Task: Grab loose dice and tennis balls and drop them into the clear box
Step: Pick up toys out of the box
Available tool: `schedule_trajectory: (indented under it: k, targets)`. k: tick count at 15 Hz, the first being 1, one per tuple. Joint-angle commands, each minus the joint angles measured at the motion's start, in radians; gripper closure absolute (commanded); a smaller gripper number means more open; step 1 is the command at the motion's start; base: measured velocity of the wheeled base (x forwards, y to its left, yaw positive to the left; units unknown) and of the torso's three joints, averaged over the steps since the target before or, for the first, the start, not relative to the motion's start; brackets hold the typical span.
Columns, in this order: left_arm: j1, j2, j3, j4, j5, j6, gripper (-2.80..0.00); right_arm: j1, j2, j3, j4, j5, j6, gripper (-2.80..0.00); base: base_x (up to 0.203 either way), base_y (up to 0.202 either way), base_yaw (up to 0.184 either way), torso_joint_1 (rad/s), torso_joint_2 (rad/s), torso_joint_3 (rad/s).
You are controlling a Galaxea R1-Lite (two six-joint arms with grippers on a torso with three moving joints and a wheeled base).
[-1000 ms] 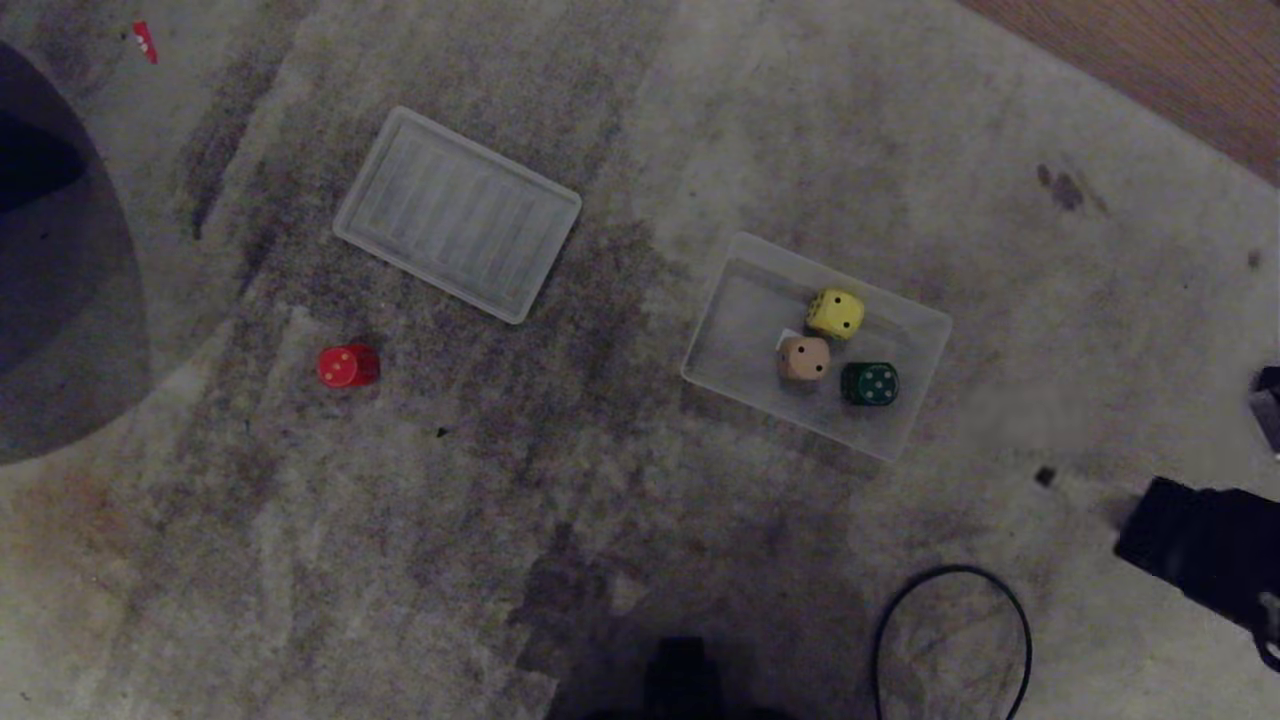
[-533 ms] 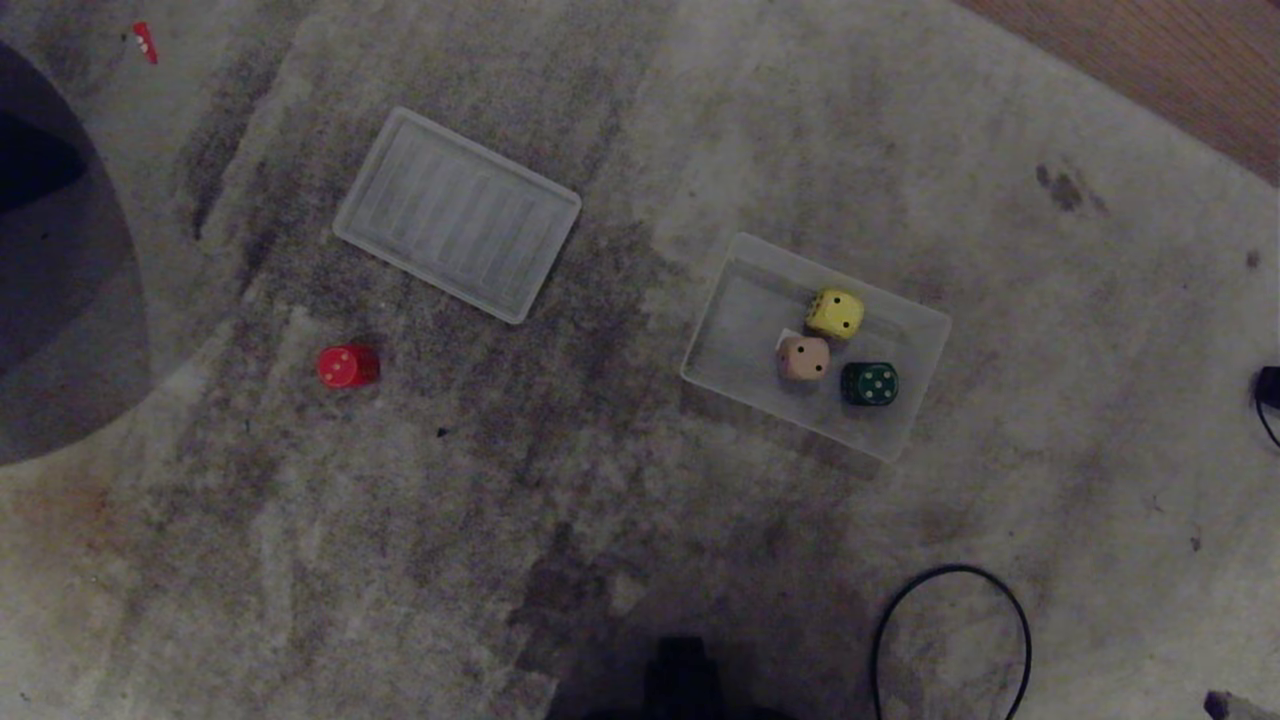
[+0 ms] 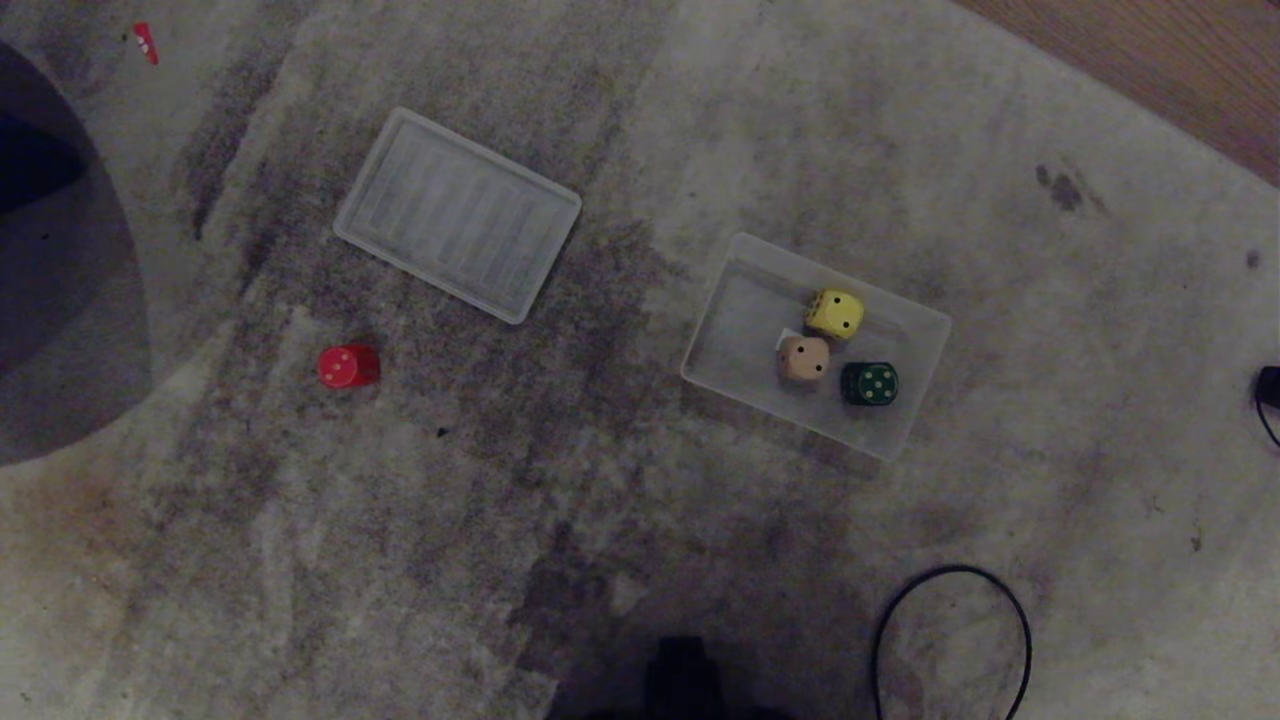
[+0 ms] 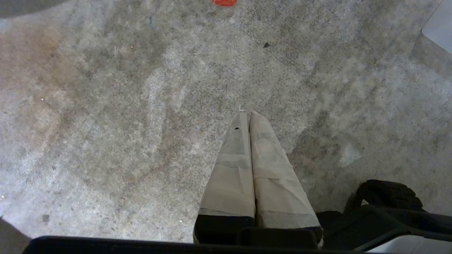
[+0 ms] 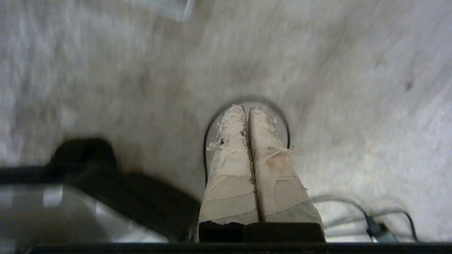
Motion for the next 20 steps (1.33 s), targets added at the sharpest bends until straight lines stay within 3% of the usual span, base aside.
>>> schedule_trajectory:
  k: [1, 20]
  targets:
    - [0.0, 0.002, 0.002, 0.0, 0.0, 0.0, 0.0, -0.002, -0.04, 0.008, -0.002, -0.001, 0.007, 0.0, 0.0, 0.0, 0.0, 0.0, 0.0, 0.0]
    - [0.0, 0.002, 0.002, -0.002, 0.001, -0.024, 0.0, -0.002, -0.041, 0.008, -0.004, -0.001, 0.009, 0.0, 0.0, 0.0, 0.0, 0.001, 0.0, 0.018]
